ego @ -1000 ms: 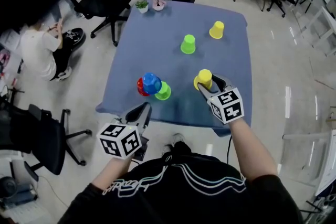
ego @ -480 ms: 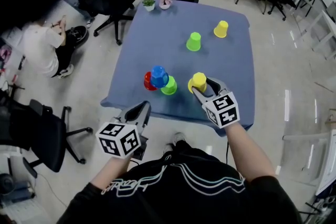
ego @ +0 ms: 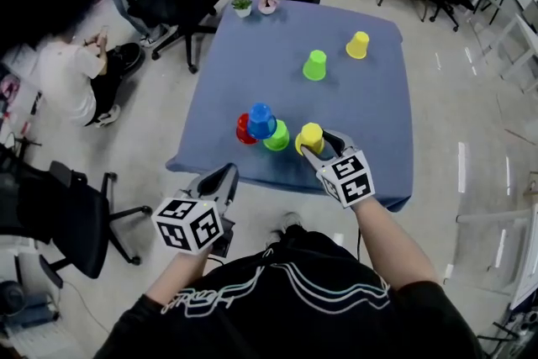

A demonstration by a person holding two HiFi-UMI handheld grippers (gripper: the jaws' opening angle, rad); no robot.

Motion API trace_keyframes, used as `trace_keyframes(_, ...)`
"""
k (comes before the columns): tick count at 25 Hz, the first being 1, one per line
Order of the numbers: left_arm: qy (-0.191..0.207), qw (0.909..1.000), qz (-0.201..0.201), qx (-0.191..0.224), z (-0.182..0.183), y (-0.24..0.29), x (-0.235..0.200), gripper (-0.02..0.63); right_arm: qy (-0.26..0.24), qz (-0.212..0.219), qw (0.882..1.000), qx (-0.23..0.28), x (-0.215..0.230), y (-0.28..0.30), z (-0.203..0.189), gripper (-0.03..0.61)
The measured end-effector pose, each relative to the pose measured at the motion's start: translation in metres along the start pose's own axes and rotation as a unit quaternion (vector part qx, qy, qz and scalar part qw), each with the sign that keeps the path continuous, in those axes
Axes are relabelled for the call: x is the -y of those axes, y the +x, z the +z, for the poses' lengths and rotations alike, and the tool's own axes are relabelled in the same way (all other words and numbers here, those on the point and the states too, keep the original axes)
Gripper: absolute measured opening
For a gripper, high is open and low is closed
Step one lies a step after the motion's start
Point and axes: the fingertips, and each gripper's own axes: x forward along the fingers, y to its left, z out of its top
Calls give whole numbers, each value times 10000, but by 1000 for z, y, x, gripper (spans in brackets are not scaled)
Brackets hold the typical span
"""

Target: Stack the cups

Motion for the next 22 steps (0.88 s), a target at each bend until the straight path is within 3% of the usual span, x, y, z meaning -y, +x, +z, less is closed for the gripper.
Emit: trace_keyframes(22,84,10000,13,12,4,1,-20,28,18,-145,9997,-188,-1,30,-19,253)
